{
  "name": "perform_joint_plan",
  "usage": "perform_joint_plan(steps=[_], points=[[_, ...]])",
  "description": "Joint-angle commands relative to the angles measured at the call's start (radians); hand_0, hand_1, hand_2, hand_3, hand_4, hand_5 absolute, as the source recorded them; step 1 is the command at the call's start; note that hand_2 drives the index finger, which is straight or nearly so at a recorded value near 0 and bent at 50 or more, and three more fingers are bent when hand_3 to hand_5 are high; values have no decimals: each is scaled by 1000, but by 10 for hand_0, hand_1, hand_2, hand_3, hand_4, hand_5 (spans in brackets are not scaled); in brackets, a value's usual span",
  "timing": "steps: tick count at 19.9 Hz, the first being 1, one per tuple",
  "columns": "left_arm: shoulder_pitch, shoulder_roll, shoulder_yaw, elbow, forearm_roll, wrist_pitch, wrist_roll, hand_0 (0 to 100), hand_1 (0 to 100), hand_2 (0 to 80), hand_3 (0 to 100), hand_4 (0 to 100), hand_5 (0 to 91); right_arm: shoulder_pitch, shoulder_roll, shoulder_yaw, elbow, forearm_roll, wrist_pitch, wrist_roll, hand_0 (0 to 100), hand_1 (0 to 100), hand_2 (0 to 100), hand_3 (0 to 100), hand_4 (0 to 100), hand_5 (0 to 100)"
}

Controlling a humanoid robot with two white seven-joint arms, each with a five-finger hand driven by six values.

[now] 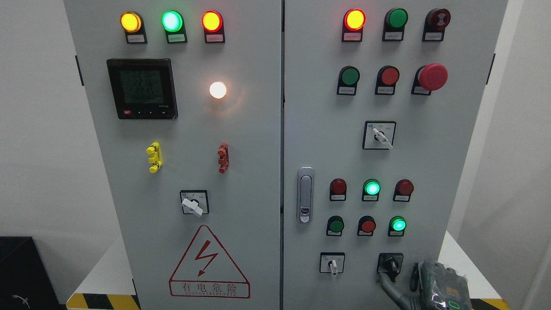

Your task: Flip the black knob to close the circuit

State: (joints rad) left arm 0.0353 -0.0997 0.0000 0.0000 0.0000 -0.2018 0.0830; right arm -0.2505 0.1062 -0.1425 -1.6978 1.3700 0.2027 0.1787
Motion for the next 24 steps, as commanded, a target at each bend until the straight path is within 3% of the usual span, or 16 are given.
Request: perform_joint_plan(steps=[1,24], points=[[0,0,-20,22,-20,1,0,120,556,0,0,0,0,-1,3,-2,7,6,3,-4,0,161,812,959,774,824],[0,0,-21,22,-21,1,0,120,556,0,0,0,0,-15,-2,-29,27,-3,7,-5,0,200,808,958,774,826]])
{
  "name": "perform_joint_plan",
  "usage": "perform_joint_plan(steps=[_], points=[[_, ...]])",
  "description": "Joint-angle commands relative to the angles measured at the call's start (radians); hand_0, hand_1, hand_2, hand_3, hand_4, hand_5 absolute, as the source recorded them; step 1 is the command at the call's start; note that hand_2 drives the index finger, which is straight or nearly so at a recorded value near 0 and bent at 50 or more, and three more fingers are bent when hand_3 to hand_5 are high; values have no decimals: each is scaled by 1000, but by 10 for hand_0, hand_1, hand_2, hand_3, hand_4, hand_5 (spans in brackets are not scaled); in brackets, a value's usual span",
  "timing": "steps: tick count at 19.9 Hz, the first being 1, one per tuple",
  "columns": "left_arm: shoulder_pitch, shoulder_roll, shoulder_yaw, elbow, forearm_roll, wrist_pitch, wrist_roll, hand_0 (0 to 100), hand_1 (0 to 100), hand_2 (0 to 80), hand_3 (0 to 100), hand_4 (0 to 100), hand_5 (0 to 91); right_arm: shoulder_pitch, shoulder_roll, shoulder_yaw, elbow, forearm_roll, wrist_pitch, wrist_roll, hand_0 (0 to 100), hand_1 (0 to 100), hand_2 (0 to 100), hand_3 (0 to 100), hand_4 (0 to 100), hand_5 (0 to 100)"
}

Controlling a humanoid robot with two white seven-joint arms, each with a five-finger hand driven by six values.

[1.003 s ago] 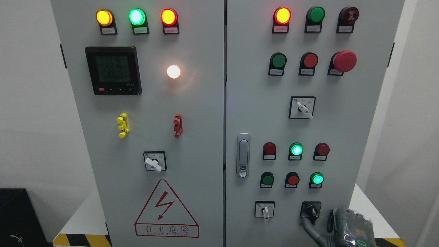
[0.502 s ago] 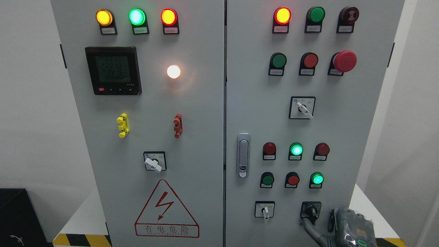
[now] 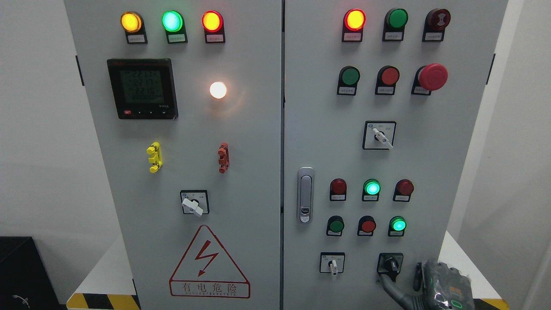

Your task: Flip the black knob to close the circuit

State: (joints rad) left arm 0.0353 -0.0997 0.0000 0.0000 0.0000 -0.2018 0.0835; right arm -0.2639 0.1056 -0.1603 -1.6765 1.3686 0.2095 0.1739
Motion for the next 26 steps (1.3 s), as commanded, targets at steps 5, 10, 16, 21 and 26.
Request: perform_joint_plan(steps=[5,10,16,21,26], points=[[0,0,-20,21,-20,-1,-1,120,556,0,0,0,0,-2,-3,-19,5,-3,1,-1,0,202,807,957,773,826],[0,0,-20,21,-21,1,-1,120,556,0,0,0,0,-2,-3,-22,6,-5,1,-1,0,201,807,957,773,826],[0,0,-20,21,-20,1,-1,120,556,0,0,0,0,-3,-4,-30,6,-6,1,-1,0,202,807,957,771,825],[0,0,-20,21,-21,1,-1,120,556,0,0,0,0,-9,-6,-31,6,-8,1,-1,0,202,806,956,770,825],[0,0,-21,21,-20,1,-1,120,556,0,0,0,0,-12,-6,-45,5,-9,1,1,0,203,807,956,770,824]])
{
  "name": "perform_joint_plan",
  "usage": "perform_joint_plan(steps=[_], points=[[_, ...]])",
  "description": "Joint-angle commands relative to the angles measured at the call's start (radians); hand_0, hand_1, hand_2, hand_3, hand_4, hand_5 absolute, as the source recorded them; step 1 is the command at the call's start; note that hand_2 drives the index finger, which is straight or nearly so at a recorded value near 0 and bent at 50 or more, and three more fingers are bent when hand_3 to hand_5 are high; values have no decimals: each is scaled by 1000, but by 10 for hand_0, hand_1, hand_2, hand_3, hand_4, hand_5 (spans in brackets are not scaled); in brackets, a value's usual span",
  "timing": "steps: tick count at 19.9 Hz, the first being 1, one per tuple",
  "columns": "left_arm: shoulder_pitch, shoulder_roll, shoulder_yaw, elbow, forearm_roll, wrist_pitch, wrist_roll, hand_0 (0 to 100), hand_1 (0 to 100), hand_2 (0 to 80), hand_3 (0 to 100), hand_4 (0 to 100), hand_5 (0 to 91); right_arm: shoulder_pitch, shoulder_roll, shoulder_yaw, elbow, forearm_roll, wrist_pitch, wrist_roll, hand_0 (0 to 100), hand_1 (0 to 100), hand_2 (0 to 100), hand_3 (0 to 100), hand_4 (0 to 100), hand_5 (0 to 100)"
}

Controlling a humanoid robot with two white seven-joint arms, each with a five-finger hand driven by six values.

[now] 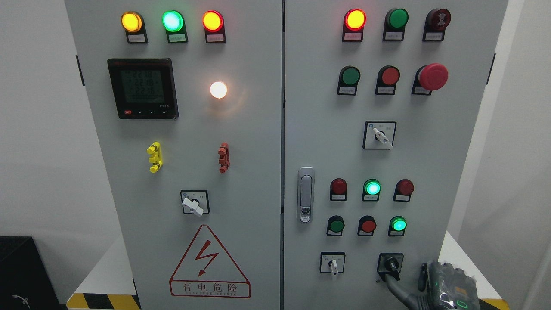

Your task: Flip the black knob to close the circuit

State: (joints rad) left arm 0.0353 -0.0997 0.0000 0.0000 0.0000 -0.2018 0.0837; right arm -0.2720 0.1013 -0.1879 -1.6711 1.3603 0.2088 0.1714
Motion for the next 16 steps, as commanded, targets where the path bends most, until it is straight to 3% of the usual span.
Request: perform_joint_plan(steps=[1,16], points=[[0,0,-20,22,-21,1,-1,120,556,0,0,0,0,-4,-2,-18,-1,-1,1,4,0,203,807,956,770,824],[0,0,-20,22,-21,-1,-1,120,556,0,0,0,0,-7,-2,-31,-3,-9,0,4,0,203,806,955,766,822]])
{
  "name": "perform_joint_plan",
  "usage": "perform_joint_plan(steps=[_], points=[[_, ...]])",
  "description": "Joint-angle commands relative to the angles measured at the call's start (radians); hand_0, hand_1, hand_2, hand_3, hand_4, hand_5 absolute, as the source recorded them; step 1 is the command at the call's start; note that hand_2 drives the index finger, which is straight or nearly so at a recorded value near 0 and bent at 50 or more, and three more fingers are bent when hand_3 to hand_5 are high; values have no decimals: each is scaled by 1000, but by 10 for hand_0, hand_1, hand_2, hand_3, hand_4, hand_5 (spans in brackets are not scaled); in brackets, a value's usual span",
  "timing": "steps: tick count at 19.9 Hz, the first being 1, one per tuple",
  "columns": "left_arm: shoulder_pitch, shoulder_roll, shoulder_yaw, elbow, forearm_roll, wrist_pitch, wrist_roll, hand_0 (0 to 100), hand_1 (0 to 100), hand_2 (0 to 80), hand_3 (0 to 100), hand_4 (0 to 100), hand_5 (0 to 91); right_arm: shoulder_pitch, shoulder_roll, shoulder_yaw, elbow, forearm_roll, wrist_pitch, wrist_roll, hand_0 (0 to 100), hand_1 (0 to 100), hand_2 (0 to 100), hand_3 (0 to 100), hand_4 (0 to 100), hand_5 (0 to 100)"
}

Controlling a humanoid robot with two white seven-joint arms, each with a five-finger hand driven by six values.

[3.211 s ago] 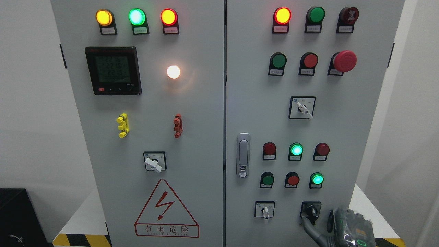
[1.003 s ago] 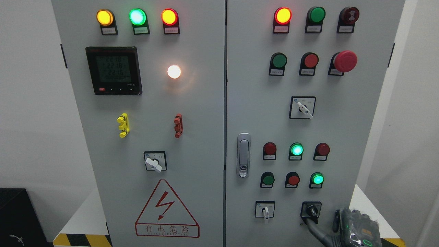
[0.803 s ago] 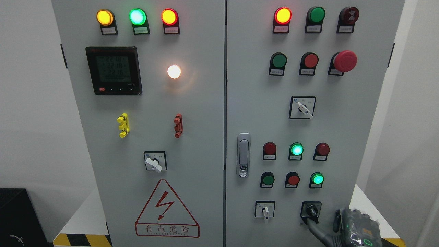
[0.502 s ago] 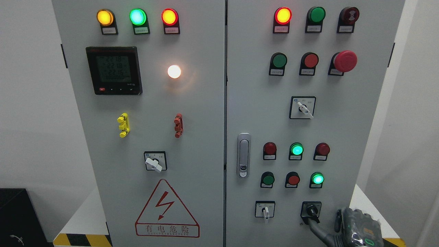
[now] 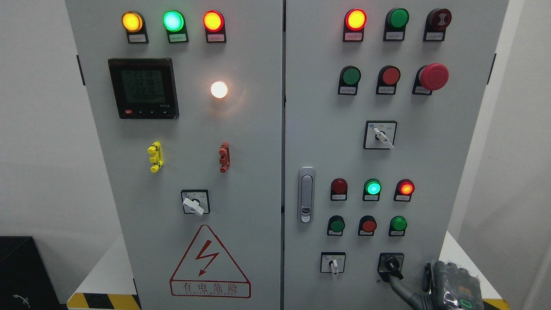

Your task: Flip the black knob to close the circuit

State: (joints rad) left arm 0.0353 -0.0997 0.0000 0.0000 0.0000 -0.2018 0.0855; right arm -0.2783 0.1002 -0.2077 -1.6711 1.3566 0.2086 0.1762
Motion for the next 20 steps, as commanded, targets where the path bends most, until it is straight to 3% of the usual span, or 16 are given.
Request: perform_joint_plan(steps=[1,20], points=[[0,0,-20,21,-21,1,-3,120,556,0,0,0,0,-1,0,-12,-4,-5,0,-1,0,203,806,955,766,822],[0,0,-20,21,-21,-1,-1,120,556,0,0,0,0,4,3,4,-10,-31,-1,-1,0,194,805,954,763,818]])
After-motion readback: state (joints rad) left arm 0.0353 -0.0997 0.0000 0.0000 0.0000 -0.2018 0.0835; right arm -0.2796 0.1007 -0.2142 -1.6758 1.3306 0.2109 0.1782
